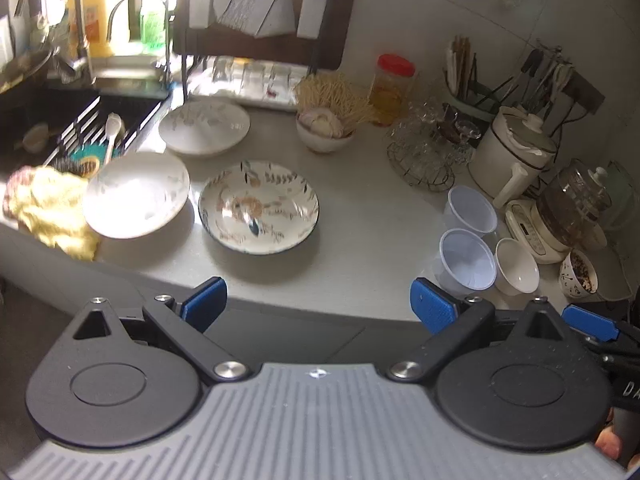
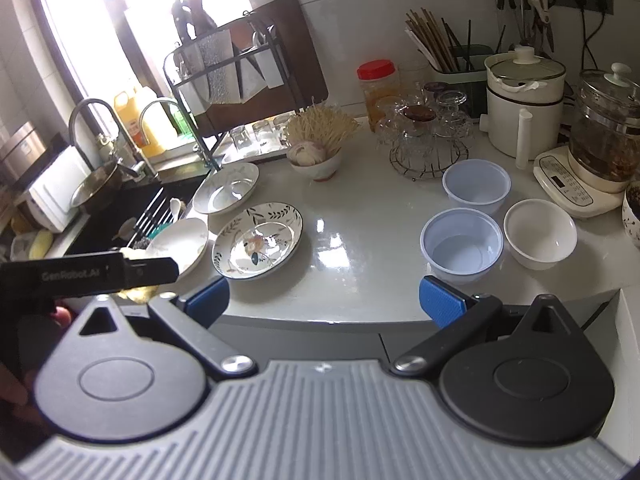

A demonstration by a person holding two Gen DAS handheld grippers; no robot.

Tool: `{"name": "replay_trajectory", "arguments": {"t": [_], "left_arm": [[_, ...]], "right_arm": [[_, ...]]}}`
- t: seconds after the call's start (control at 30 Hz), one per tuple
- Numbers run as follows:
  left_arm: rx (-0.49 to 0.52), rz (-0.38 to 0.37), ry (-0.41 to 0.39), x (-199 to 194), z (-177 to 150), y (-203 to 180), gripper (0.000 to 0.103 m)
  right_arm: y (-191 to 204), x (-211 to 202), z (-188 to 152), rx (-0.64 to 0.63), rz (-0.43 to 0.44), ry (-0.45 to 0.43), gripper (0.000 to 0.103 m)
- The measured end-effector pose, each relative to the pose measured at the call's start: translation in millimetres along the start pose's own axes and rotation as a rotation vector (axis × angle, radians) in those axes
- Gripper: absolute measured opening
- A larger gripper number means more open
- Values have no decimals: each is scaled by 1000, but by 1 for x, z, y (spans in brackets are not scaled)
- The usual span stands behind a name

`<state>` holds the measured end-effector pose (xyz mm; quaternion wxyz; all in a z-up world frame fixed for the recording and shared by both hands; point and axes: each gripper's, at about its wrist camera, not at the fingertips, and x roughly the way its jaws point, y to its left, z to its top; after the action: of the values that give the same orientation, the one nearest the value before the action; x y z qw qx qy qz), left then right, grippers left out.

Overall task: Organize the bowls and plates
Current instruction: 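Move both grippers toward the white leaf-pattern bowl beside the sink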

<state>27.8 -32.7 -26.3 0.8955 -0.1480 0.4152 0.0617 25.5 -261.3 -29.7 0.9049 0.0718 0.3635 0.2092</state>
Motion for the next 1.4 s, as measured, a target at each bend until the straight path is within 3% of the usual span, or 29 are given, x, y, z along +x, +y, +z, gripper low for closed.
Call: {"name": "replay_trajectory", "arguments": {"t": [0.1, 0.27, 0.47, 0.6, 1.03, 1.4], "left_arm": [[-54, -36, 23, 5, -2, 3, 100], [-42, 5, 26, 10, -1, 11, 100], [-33, 17, 20, 20, 18, 41, 100], [-5, -16, 21, 29, 38, 67, 100], [62, -45, 58, 86, 116, 192, 100], [141, -66, 115, 137, 149, 295, 100]], "right_arm": [[-3, 4, 0, 2, 16, 10, 103], [4, 12, 3, -1, 35, 10, 103], [24, 33, 10, -10, 45, 10, 103], [48, 56, 15, -4, 51, 1, 103], [135, 151, 34, 57, 22, 50, 102], [200, 230, 27, 187, 21, 88, 98]]}}
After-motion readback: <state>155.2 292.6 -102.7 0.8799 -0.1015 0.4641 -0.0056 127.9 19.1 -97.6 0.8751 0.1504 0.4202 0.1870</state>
